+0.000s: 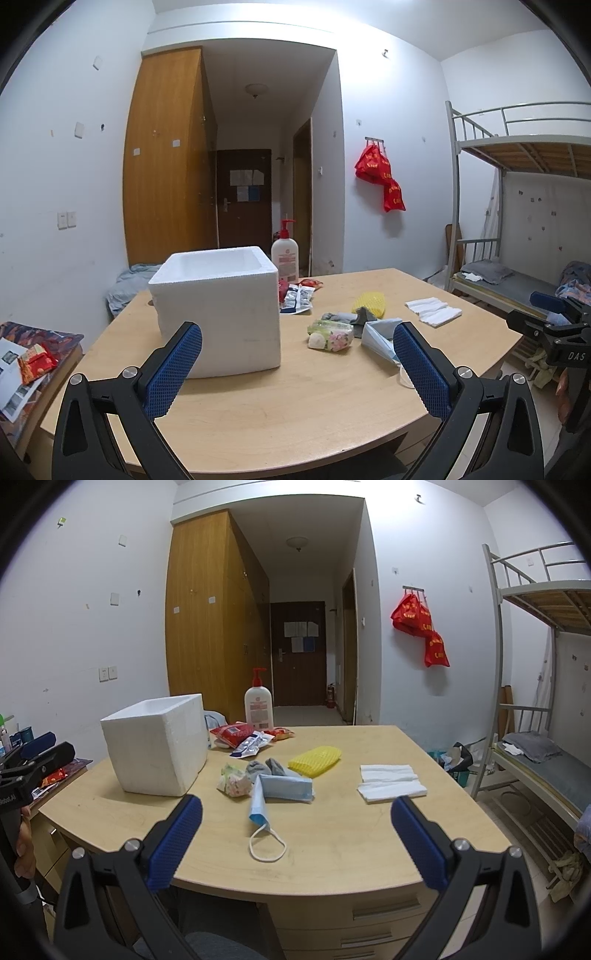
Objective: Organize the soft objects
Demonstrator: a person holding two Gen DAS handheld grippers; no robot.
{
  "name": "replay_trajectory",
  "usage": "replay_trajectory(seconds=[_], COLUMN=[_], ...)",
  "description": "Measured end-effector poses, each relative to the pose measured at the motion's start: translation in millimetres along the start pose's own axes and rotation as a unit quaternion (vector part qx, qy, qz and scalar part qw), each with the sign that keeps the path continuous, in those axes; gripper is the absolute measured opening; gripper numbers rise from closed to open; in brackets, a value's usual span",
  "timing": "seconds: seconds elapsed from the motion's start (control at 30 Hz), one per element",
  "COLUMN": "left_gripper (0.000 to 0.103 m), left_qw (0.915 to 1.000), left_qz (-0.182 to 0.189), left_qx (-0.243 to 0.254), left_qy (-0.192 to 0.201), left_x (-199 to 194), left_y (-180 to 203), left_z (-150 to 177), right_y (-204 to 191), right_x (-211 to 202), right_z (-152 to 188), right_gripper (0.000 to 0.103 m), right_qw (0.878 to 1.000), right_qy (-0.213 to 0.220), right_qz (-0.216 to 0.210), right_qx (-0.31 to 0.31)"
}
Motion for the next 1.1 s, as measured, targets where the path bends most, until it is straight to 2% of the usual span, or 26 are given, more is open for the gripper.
replay_trajectory(seconds=[1.1], left_gripper=[0.103], left_qw=[1.0000], left_qz=[-0.001], left_qx=[0.001], left_qy=[-0.001], left_x=[1.6], left_y=[0.4], left_z=[1.1], right_y=[-1.8], right_x=[-4.9], right_z=[-1.6], right_gripper=[0.103], right_qw=[1.000], right_qy=[0.000], right_qz=[0.002], right_qx=[-0.003])
Point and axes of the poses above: each gripper's, at about its wrist camera, not at the fingertips, and x roughly the way its jaws point, y to its right, z to its underside, the point moved 4 cm from there along x, roughly the way its jaws point, and after that the axes turned 9 degrees about -y, right-handed, at the moved point
